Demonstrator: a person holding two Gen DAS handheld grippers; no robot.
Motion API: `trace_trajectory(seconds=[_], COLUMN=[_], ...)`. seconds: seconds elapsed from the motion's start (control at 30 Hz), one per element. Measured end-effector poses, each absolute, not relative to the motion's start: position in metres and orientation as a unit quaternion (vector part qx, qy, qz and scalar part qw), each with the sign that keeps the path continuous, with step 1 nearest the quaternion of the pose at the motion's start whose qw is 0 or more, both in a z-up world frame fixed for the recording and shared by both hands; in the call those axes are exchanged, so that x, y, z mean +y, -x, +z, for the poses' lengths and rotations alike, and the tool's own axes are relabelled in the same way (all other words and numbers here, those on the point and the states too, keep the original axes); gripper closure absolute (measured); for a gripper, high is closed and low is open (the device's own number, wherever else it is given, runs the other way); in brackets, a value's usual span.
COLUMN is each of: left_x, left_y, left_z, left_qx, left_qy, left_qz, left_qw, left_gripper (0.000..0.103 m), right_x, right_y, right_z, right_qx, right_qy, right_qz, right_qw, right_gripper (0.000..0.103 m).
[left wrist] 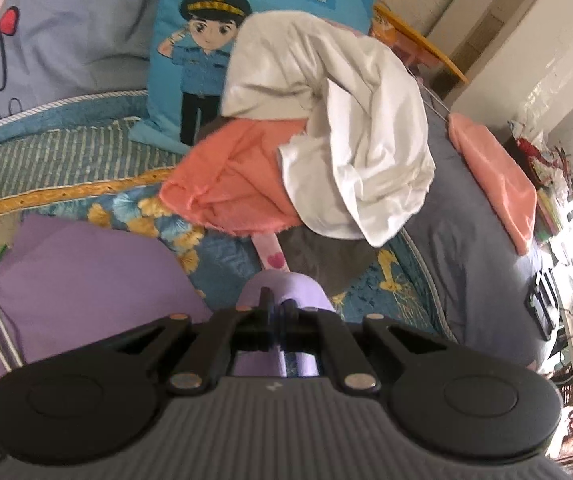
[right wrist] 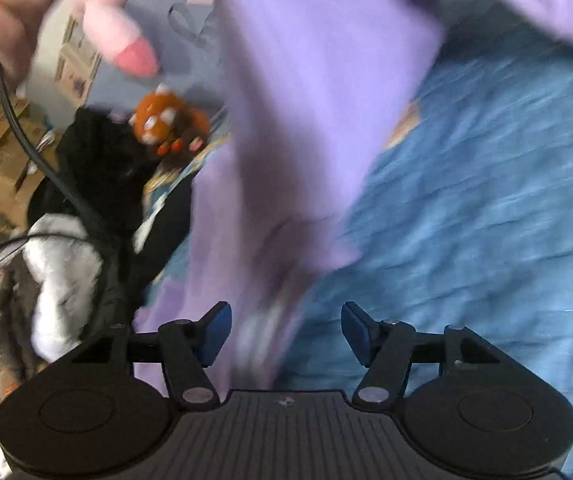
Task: Fold clothes
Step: 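Lift the lavender hoodie off the quilt with both grippers and shake it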
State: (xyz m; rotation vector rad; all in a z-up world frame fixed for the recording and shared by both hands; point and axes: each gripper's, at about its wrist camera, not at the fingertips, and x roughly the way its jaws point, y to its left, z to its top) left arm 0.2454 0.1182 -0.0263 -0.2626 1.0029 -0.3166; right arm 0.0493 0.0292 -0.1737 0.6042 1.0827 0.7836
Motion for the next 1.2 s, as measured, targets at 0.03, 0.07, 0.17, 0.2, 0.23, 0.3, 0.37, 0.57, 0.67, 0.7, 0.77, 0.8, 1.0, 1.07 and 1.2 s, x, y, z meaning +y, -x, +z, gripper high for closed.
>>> trace_trajectory(seconds=[0.03,0.07,0.17,0.2,0.23,0.3,0.37,0.57,0.67,0.7,0.77,0.8,1.0,1.07,1.2], left_x=[0.123,0.127,0.141,0.145,0.150,0.159,0.168,0.188,0.194,0.196,0.204,0.209,0.253,0.269,0.298], left_y=[-0.246,-0.247,-0.248,-0.249,-0.249,-0.251,-0.252,-0.247,-0.243,-0.241,-0.235,-0.231,-0.194,-0.177,-0.146], left_z=[-0.024,-0.021,-0.013,-0.010,-0.008,-0.003,0.003,0.011,0.016,0.018,0.024,0.027,0.054,0.063,0.080], left_qx=[0.475,0.473,0.466,0.464,0.461,0.457,0.452,0.443,0.436,0.433,0.423,0.416,0.354,0.334,0.302], left_qy=[0.127,0.129,0.135,0.137,0.139,0.143,0.147,0.154,0.158,0.161,0.171,0.178,0.232,0.244,0.269], left_qz=[-0.148,-0.145,-0.135,-0.132,-0.129,-0.123,-0.117,-0.106,-0.103,-0.101,-0.098,-0.095,-0.067,-0.056,-0.037], left_qw=[0.858,0.860,0.864,0.865,0.867,0.869,0.872,0.877,0.880,0.881,0.885,0.887,0.904,0.909,0.914], left_gripper=[0.101,0.101,0.101,0.101,0.101,0.101,0.101,0.101,0.101,0.101,0.101,0.101,0.101,0.101,0.101], right_x=[0.042,0.053,0.083,0.089,0.096,0.101,0.105,0.100,0.086,0.075,0.053,0.037,-0.062,-0.087,-0.112], right_y=[-0.049,-0.047,-0.044,-0.044,-0.044,-0.044,-0.044,-0.044,-0.041,-0.041,-0.040,-0.040,-0.040,-0.045,-0.060], right_z=[-0.175,-0.175,-0.180,-0.182,-0.185,-0.189,-0.193,-0.192,-0.178,-0.173,-0.165,-0.159,-0.097,-0.062,0.005], right_qx=[0.499,0.507,0.535,0.545,0.555,0.562,0.570,0.570,0.547,0.540,0.526,0.518,0.434,0.386,0.294], right_qy=[-0.272,-0.262,-0.223,-0.218,-0.212,-0.217,-0.222,-0.231,-0.225,-0.229,-0.238,-0.241,-0.215,-0.188,-0.133], right_qz=[0.371,0.384,0.408,0.415,0.421,0.428,0.433,0.409,0.399,0.387,0.364,0.349,0.226,0.195,0.155], right_qw=[0.734,0.726,0.705,0.695,0.685,0.674,0.662,0.674,0.701,0.711,0.731,0.743,0.845,0.882,0.934], right_gripper=[0.042,0.042,0.045,0.046,0.049,0.065,0.094,0.096,0.096,0.096,0.096,0.096,0.096,0.096,0.096])
